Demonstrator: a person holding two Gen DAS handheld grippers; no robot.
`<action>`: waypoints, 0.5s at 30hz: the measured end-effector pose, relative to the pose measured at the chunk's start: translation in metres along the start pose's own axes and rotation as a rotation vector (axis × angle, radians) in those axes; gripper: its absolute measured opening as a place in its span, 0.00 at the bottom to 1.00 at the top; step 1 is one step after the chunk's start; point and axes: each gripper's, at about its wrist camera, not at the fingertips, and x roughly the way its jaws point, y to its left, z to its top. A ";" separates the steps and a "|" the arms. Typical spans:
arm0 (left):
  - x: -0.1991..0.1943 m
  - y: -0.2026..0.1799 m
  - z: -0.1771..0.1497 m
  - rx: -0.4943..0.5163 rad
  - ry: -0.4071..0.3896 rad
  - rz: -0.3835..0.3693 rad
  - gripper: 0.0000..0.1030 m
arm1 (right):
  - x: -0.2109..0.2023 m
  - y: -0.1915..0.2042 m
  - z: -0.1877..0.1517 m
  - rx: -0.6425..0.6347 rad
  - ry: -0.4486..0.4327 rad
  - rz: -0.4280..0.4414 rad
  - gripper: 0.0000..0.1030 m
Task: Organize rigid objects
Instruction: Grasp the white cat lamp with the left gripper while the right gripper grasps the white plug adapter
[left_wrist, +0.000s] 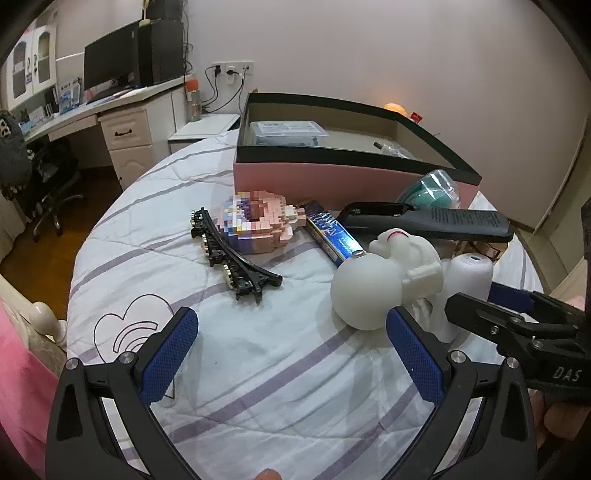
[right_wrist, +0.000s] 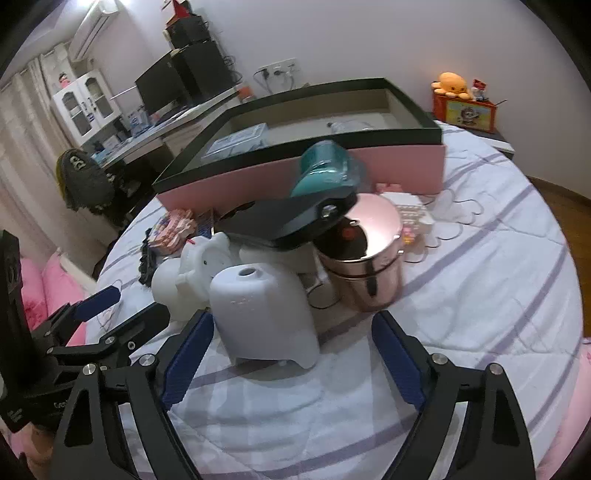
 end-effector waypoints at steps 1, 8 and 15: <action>0.001 0.002 0.001 -0.010 0.009 -0.029 1.00 | 0.002 0.000 0.000 -0.007 0.006 -0.005 0.77; -0.003 -0.008 0.000 0.016 0.004 -0.048 1.00 | 0.015 0.013 0.002 -0.092 0.012 -0.042 0.61; 0.000 -0.021 0.003 0.035 0.007 -0.077 1.00 | -0.007 -0.002 -0.005 -0.050 -0.009 -0.035 0.53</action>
